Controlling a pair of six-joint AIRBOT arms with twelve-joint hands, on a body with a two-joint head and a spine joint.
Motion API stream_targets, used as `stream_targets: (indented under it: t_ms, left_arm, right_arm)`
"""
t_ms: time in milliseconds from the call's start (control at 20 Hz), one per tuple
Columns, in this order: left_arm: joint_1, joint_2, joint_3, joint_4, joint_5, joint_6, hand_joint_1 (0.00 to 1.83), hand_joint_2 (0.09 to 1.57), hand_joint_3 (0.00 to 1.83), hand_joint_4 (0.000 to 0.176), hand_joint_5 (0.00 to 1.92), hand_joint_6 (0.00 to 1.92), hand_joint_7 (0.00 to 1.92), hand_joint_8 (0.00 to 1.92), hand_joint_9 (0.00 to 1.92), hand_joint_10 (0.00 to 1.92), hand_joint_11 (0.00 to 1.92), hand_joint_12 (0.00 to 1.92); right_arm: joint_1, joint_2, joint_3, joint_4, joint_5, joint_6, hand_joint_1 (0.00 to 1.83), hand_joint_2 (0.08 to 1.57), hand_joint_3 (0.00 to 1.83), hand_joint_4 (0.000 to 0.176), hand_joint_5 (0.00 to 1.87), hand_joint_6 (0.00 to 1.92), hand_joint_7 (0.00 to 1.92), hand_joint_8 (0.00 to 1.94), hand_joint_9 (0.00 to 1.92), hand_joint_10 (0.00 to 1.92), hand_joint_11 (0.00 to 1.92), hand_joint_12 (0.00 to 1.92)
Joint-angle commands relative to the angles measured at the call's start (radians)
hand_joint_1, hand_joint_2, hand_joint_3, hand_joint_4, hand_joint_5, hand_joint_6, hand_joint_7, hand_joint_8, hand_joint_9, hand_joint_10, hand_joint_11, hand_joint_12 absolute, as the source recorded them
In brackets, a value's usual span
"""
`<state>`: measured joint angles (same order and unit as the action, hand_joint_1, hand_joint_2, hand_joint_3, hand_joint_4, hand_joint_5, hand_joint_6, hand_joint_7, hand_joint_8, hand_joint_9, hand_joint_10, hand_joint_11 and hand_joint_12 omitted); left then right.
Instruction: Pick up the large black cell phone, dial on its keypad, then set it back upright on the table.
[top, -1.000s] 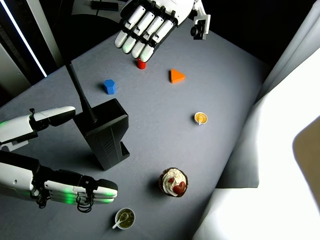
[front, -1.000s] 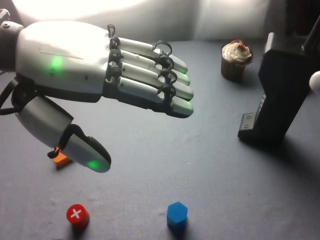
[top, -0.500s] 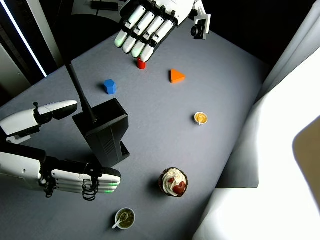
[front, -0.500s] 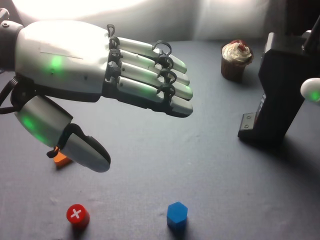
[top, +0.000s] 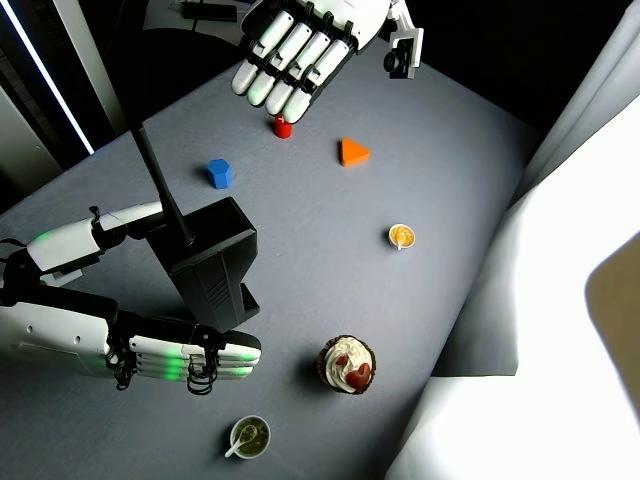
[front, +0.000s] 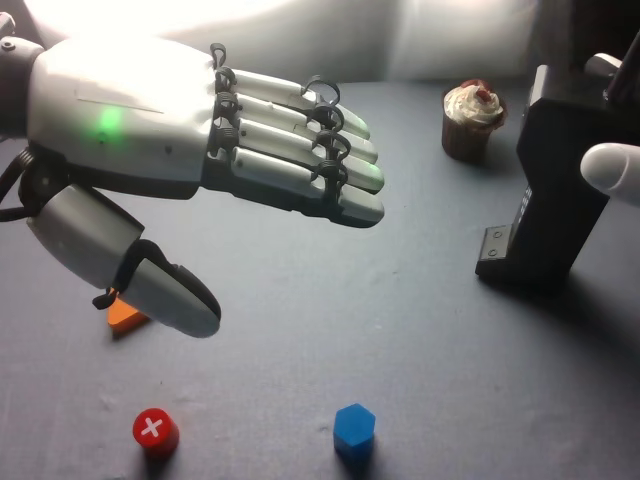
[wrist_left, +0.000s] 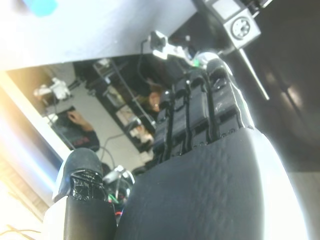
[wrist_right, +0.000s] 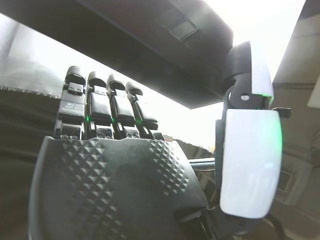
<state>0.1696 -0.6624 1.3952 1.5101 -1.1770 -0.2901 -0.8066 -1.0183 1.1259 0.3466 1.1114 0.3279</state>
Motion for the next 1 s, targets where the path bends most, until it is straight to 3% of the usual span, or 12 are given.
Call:
stream_targets:
  t_ms: [0,150,500,650,700,750,900,950]
  left_arm:
    - [-0.027,0.004,0.001,-0.094,-0.04,-0.004,0.08,1.19,0.0,0.0,0.12,0.0,0.11,0.0,0.09,0.0,0.0,0.2]
    - [-0.027,0.004,0.001,-0.094,-0.04,-0.004,0.11,1.19,0.0,0.0,0.12,0.0,0.12,0.0,0.09,0.0,0.0,0.23]
    - [-0.028,0.004,0.001,-0.093,-0.039,-0.004,0.1,1.19,0.0,0.0,0.13,0.0,0.12,0.0,0.09,0.0,0.0,0.21]
    - [-0.029,0.004,0.001,-0.093,-0.039,-0.004,0.09,1.19,0.0,0.0,0.13,0.0,0.13,0.0,0.1,0.0,0.0,0.21]
    - [-0.029,0.003,0.001,-0.093,-0.039,-0.004,0.07,1.19,0.0,0.0,0.13,0.0,0.14,0.01,0.11,0.01,0.0,0.22]
    - [-0.029,0.003,0.001,-0.093,-0.038,-0.004,0.08,1.19,0.0,0.0,0.13,0.0,0.13,0.0,0.1,0.0,0.0,0.22]
    - [-0.03,0.003,0.0,-0.089,-0.038,-0.004,0.09,1.2,0.0,0.0,0.15,0.0,0.16,0.01,0.12,0.01,0.0,0.28]
    - [-0.031,0.003,0.0,-0.088,-0.039,-0.004,0.08,1.2,0.0,0.0,0.15,0.0,0.16,0.0,0.13,0.01,0.0,0.27]
  right_arm:
    - [0.014,0.007,0.009,-0.001,0.119,0.007,0.87,0.91,0.0,0.0,0.0,0.0,0.0,0.0,0.0,0.0,0.0,0.15]
    - [0.028,-0.001,0.017,-0.013,0.11,0.007,0.86,0.93,0.0,0.0,0.0,0.0,0.0,0.0,0.0,0.0,0.0,0.06]
    - [0.065,-0.017,0.018,-0.038,0.084,-0.001,0.85,0.92,0.0,0.0,0.0,0.0,0.0,0.0,0.0,0.0,0.0,0.09]
    - [0.07,-0.024,0.02,-0.041,0.078,-0.002,0.91,0.93,0.0,0.0,0.02,0.0,0.0,0.0,0.03,0.0,0.0,0.45]
    - [0.071,-0.027,0.023,-0.041,0.075,-0.002,1.03,0.97,0.01,0.0,0.21,0.02,0.2,0.02,0.23,0.03,0.06,0.82]
    - [0.073,-0.031,0.025,-0.042,0.073,-0.002,1.09,1.01,0.01,0.0,0.31,0.02,0.3,0.02,0.34,0.02,0.08,0.98]
    - [0.088,-0.046,0.036,-0.046,0.066,-0.006,1.23,1.14,0.0,0.0,0.68,0.03,0.79,0.03,0.93,0.09,0.56,1.01]
    - [0.094,-0.051,0.04,-0.046,0.063,-0.008,1.44,1.14,0.0,0.0,0.71,0.92,0.9,0.74,1.05,0.72,0.78,1.45]
